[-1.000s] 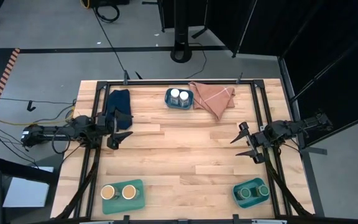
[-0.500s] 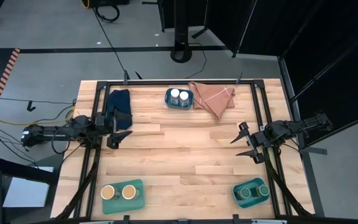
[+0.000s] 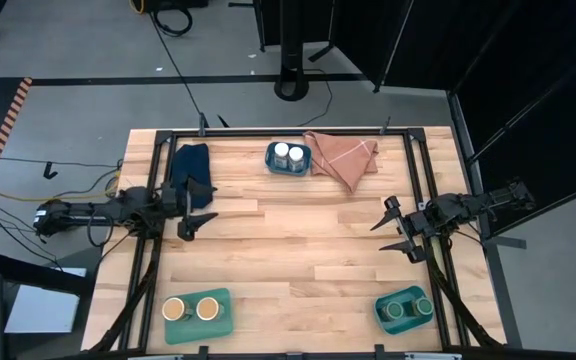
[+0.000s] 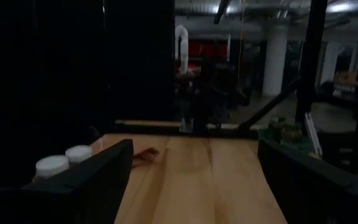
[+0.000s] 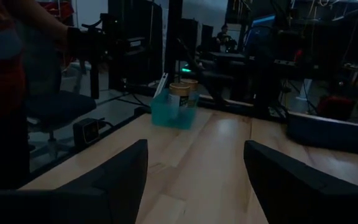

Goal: Sort spices by type
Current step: Return to Home Position

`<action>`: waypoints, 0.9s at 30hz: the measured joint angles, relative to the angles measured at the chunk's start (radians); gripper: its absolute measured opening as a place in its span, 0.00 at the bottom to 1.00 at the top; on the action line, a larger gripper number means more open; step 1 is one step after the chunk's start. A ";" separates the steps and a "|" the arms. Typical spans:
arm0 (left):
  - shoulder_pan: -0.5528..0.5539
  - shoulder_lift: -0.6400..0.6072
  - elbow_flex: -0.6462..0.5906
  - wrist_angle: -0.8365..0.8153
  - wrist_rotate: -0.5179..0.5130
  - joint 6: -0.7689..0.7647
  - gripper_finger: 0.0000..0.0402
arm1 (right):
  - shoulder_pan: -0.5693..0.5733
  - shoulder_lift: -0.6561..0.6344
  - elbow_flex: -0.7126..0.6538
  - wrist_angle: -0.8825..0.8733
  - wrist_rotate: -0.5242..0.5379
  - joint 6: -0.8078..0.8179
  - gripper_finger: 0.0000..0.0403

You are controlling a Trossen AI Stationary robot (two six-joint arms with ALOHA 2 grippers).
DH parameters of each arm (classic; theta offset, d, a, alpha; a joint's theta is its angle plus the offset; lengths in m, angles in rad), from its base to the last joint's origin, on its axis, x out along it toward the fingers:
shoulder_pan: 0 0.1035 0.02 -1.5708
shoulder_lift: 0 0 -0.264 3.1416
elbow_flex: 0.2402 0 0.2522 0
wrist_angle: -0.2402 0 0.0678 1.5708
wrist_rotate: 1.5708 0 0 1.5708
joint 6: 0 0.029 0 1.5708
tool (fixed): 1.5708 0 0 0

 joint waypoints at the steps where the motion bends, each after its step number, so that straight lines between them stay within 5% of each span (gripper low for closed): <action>1: 0.000 0.000 0.000 -0.017 0.000 0.004 0.87 | 0.000 0.000 0.000 0.000 0.000 0.000 0.67; 15: 0.000 0.005 0.000 -0.128 -0.093 -0.035 0.87 | 0.000 0.000 0.000 0.000 0.000 0.026 0.67; 21: 0.000 0.005 0.000 -0.030 -0.345 -0.294 0.87 | 0.000 0.000 0.000 0.000 0.000 -0.006 0.67; 27: 0.000 0.005 0.000 -0.015 -0.390 -0.131 0.87 | 0.000 0.002 0.000 -0.010 0.067 -0.004 0.68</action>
